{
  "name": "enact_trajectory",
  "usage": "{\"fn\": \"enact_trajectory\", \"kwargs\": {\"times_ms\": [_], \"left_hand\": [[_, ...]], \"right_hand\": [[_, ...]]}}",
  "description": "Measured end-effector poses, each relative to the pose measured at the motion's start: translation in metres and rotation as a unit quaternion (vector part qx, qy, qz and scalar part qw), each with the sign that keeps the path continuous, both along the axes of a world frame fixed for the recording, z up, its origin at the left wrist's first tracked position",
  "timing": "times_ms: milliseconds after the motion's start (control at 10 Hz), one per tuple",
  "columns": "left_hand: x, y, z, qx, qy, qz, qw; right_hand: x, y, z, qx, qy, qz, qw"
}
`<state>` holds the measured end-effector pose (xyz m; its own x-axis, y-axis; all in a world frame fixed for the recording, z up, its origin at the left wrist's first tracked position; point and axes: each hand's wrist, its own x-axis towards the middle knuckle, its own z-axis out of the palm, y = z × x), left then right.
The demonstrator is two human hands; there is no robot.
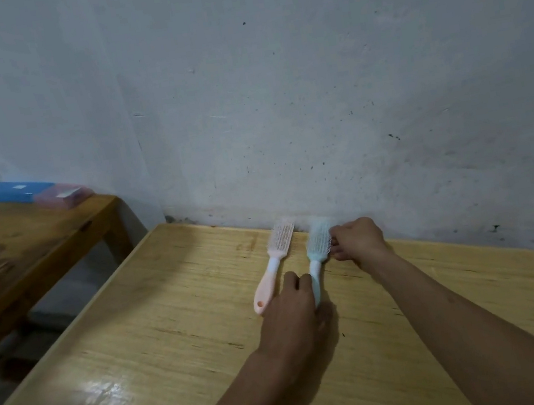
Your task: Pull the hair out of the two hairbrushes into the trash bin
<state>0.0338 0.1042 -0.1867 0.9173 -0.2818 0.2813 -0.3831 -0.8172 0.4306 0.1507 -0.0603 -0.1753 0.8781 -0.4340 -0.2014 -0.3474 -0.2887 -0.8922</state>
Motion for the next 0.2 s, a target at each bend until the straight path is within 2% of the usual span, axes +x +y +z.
{"fn": "enact_trajectory", "kwargs": {"times_ms": [100,200], "left_hand": [[-0.017,0.01,0.01,-0.002,-0.001,-0.001,1.0],[-0.068,0.037,0.022,-0.1,-0.075,0.002,0.992]], "right_hand": [[-0.007,-0.005,0.008,0.007,0.004,0.009,1.0],[-0.038,-0.013,0.027,-0.008,0.023,0.071,0.997]]}}
